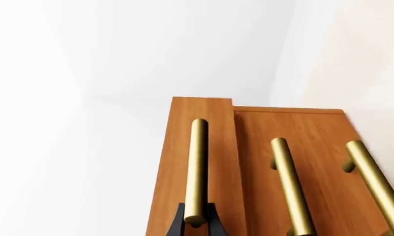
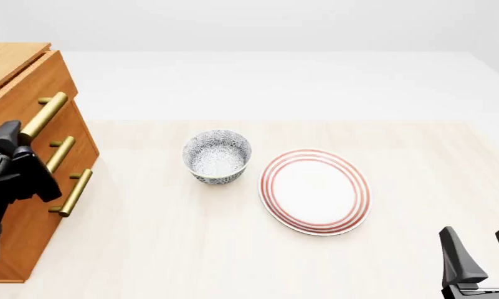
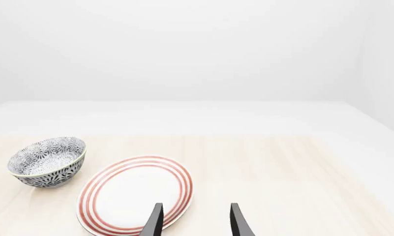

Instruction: Open the top drawer of the cabinet.

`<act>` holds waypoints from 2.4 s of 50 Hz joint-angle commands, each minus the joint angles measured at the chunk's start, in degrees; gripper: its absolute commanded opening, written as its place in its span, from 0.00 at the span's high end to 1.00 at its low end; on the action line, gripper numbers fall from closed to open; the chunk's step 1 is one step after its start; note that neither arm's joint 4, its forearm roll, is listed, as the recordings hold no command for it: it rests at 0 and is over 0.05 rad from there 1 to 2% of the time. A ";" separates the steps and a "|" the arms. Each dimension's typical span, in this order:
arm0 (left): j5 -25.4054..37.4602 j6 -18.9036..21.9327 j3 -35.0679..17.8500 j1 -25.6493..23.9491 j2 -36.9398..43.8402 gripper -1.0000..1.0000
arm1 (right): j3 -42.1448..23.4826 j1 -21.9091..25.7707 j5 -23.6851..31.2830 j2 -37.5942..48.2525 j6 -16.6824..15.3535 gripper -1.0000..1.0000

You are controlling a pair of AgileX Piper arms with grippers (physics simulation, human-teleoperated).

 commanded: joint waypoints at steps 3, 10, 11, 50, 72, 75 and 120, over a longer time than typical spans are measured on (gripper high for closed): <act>-1.31 1.62 2.03 -3.20 0.10 1.00 | 0.04 -0.01 -0.01 -0.07 0.01 0.00; -2.45 1.85 1.60 -5.34 1.97 1.00 | 0.04 0.00 0.00 -0.06 0.01 0.00; -2.46 1.85 1.60 -5.34 1.98 1.00 | 0.04 0.00 0.00 -0.05 0.01 0.00; -3.87 1.49 3.53 -12.91 2.08 1.00 | 0.04 0.00 -0.01 -0.07 0.01 0.00; -4.07 0.45 4.09 -16.14 1.15 1.00 | 0.04 0.00 0.00 -0.06 0.01 0.00; -4.90 0.86 4.31 -16.56 1.78 1.00 | 0.04 -0.01 0.00 -0.06 0.01 0.00; -0.20 0.33 7.06 -21.83 -6.50 0.00 | 0.04 -0.01 0.00 -0.06 0.00 0.00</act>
